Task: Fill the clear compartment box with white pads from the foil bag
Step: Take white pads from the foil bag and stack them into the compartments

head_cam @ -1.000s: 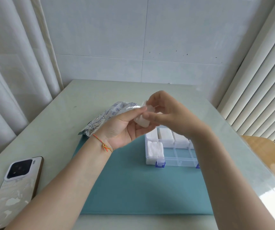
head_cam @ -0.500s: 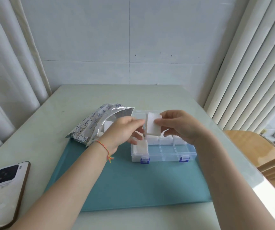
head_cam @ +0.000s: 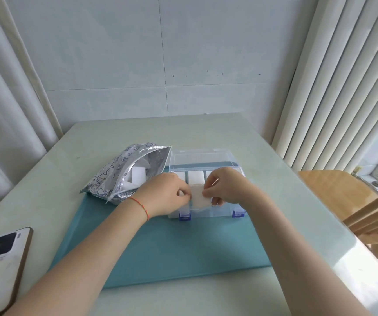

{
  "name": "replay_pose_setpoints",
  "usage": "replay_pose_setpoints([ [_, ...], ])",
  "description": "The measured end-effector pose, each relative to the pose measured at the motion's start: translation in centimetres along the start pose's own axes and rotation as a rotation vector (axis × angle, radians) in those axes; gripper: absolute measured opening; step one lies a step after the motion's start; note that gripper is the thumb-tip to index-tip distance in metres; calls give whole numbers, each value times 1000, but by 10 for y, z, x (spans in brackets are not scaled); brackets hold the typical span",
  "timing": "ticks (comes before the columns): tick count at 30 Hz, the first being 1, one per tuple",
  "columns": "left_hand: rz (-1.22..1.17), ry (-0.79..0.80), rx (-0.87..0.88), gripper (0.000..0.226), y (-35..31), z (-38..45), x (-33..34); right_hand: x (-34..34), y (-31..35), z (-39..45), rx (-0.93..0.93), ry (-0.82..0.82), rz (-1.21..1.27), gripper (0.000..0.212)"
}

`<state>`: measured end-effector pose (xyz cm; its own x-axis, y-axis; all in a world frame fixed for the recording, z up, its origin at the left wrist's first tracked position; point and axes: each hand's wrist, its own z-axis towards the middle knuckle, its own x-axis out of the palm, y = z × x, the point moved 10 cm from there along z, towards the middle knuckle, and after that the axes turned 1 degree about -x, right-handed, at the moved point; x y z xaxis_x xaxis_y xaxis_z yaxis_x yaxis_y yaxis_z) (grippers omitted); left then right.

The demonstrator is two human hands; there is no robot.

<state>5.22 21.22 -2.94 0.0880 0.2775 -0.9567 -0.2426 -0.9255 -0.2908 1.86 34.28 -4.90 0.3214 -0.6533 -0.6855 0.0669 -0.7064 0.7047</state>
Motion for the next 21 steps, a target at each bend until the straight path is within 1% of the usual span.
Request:
replay_pose_setpoints([
  [6, 15, -25, -10, 21, 4, -2, -3, 11, 4, 3, -1, -4, -58, 9],
  [8, 11, -16, -25, 21, 7, -2, -3, 12, 9, 3, -18, -5, -112, 10],
  [12, 12, -7, -23, 23, 6, -1, -3, 16, 14, 4, -41, 17, -297, 17],
  [15, 20, 9, -20, 26, 5, -2, -3, 8, 21, 5, -66, -53, -359, 22],
  [16, 31, 16, -17, 27, 4, -1, -2, 7, 24, 4, -86, -53, -367, 24],
  [21, 38, 22, -15, 28, 6, 0, 0, 32, 28, -5, -121, 162, -461, 32],
])
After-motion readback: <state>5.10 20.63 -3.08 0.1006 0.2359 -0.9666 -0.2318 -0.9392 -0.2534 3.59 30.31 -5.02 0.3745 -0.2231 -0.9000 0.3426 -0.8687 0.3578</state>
